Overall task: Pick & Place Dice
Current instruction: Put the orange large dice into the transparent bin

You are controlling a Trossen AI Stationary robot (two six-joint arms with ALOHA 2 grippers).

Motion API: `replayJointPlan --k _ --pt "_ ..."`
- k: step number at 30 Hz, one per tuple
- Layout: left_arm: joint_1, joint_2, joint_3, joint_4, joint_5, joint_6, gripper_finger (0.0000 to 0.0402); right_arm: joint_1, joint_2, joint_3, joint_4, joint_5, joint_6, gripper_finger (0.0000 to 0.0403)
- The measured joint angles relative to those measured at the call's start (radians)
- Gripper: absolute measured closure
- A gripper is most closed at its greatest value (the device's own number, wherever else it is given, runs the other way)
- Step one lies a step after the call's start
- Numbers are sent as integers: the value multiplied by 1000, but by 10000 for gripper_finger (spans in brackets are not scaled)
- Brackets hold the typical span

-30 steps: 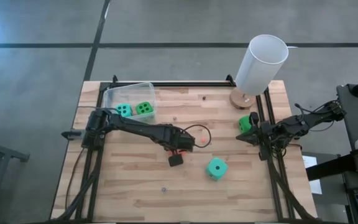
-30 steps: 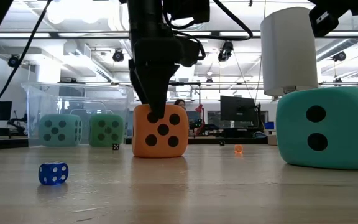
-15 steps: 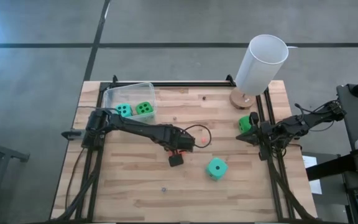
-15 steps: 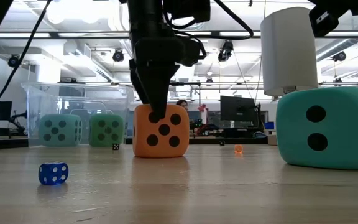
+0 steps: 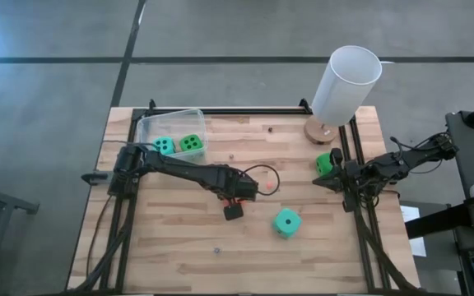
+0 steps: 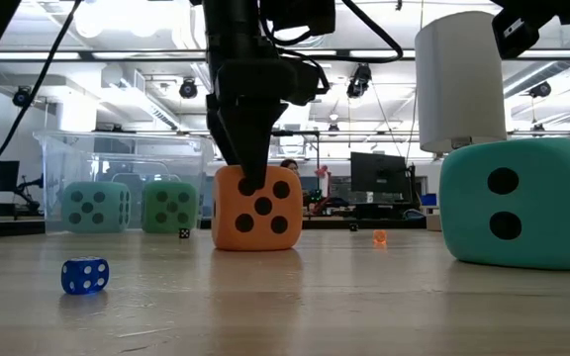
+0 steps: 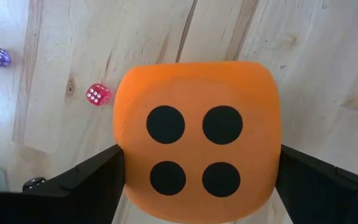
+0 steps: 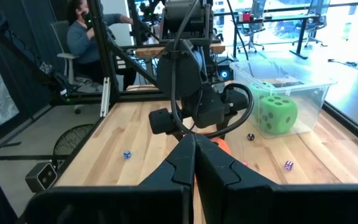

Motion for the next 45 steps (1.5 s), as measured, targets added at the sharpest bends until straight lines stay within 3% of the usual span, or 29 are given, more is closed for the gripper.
replayJointPlan --k 29,37,45 --pt "2 -50 -2 19 -18 -104 47 0 0 0 0 0 0 394" --pt "6 -126 -2 9 -76 -129 46 0 0 0 0 0 0 394" --pt "47 -312 0 -86 -196 -229 47 0 1 0 1 0 0 394"
